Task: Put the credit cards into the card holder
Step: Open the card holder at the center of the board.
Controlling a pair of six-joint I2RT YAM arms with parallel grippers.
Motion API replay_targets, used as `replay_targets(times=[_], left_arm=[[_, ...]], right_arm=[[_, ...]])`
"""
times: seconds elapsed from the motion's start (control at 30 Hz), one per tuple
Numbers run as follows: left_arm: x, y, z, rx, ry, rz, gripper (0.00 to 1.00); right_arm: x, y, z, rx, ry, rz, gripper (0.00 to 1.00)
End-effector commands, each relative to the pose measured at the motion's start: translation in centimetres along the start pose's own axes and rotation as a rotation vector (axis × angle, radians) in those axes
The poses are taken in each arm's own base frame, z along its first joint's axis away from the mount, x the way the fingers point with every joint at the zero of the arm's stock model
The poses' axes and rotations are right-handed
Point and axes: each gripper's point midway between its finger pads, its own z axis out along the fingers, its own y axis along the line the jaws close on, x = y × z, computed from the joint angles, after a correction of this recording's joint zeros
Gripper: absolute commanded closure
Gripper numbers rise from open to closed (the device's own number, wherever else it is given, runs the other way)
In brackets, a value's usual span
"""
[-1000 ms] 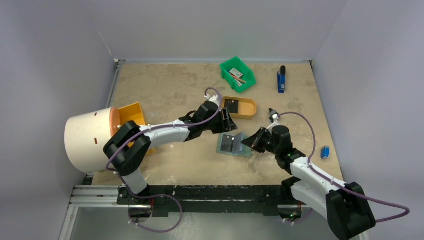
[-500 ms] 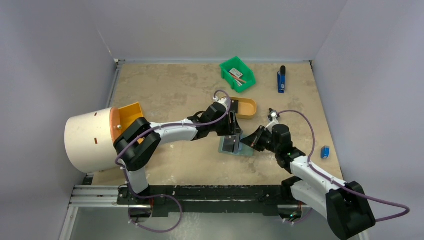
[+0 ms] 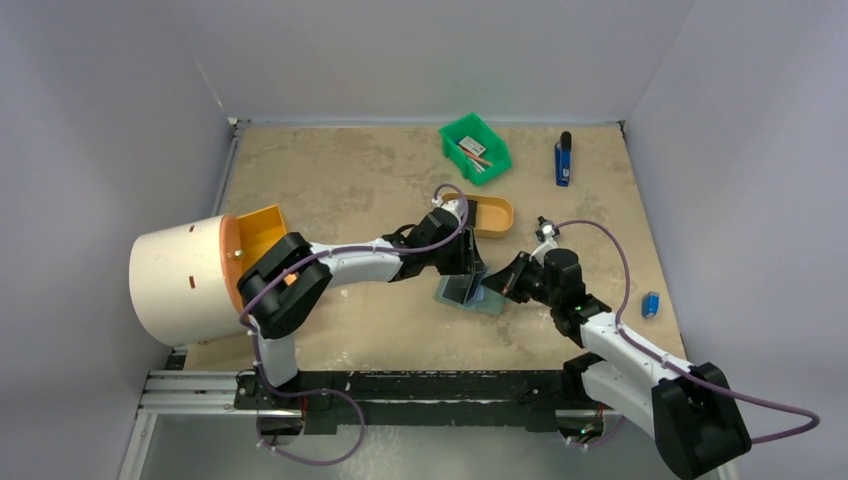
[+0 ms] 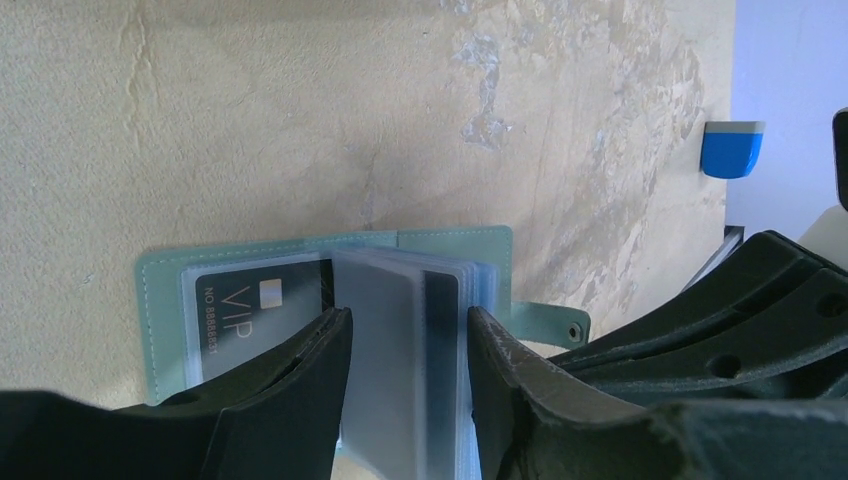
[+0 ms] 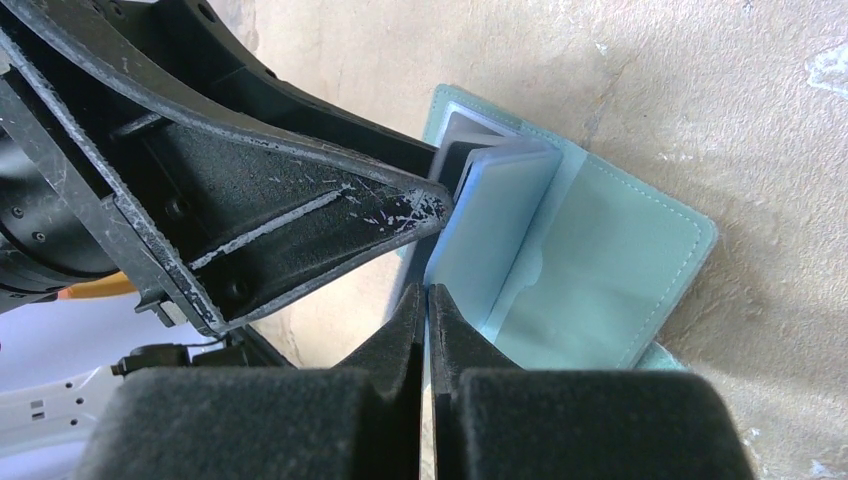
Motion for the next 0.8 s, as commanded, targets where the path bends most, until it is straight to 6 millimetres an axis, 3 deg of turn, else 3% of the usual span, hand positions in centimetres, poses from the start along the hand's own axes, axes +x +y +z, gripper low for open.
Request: replay_targets(times=[0.0, 0.57, 0.77], left_arm=[[-1.3, -1.3, 0.1, 0.02, -0.035, 0.046, 0.58], [-1.2, 2.2, -0.3, -0.142, -0.063, 0.057, 1.0], [-0.9, 3.8, -0.7, -0.215, -0.065, 0.065, 1.0]], right_arm=[[-1.3, 2.0, -0.2, -0.069, -0.035, -0.04, 1.0], [-0.8, -0.1, -0.4, 0.007, -0.045, -0.043, 1.0], [-0.2, -2.2, -0.4, 0.104, -0.03, -0.024, 1.0]])
